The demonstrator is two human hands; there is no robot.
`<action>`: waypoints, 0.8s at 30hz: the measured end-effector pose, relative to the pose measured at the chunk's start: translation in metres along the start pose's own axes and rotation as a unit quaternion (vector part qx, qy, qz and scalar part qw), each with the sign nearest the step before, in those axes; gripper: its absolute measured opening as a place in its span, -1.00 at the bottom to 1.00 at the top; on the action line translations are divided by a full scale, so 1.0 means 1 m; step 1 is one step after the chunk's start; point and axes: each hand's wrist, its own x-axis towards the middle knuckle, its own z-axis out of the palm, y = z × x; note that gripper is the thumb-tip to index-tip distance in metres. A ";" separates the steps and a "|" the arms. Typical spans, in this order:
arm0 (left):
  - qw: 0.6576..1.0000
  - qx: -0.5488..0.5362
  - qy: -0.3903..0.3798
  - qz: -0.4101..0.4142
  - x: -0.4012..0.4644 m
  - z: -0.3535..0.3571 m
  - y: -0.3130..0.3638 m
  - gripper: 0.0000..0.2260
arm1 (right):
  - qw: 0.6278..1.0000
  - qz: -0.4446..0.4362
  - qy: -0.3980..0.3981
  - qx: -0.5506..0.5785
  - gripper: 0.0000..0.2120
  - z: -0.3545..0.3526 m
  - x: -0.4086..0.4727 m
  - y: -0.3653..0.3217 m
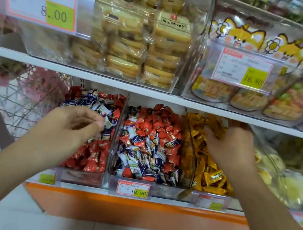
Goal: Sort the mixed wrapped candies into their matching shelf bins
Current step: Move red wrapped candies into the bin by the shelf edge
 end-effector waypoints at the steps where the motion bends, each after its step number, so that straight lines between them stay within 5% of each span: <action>1: 1.000 0.020 0.007 0.005 0.004 -0.005 -0.006 -0.96 | 1.000 -0.004 -0.012 -0.013 -0.53 0.003 -0.001 -0.003; 8: 0.977 0.211 0.023 0.035 0.025 -0.028 -0.049 -0.84 | 0.979 -0.138 -0.124 0.082 -0.57 0.015 -0.037 -0.058; 14: 0.946 0.309 -0.083 0.052 0.033 -0.011 -0.065 -0.71 | 0.904 -0.312 -0.261 0.135 -0.51 0.037 -0.064 -0.112; 18: 0.934 0.337 -0.097 0.064 0.039 -0.005 -0.072 -0.66 | 0.889 -0.330 -0.283 0.147 -0.51 0.052 -0.071 -0.128; 24: 0.951 0.303 -0.057 0.038 0.039 -0.016 -0.078 -0.91 | 0.891 -0.326 -0.281 0.147 -0.53 0.054 -0.073 -0.128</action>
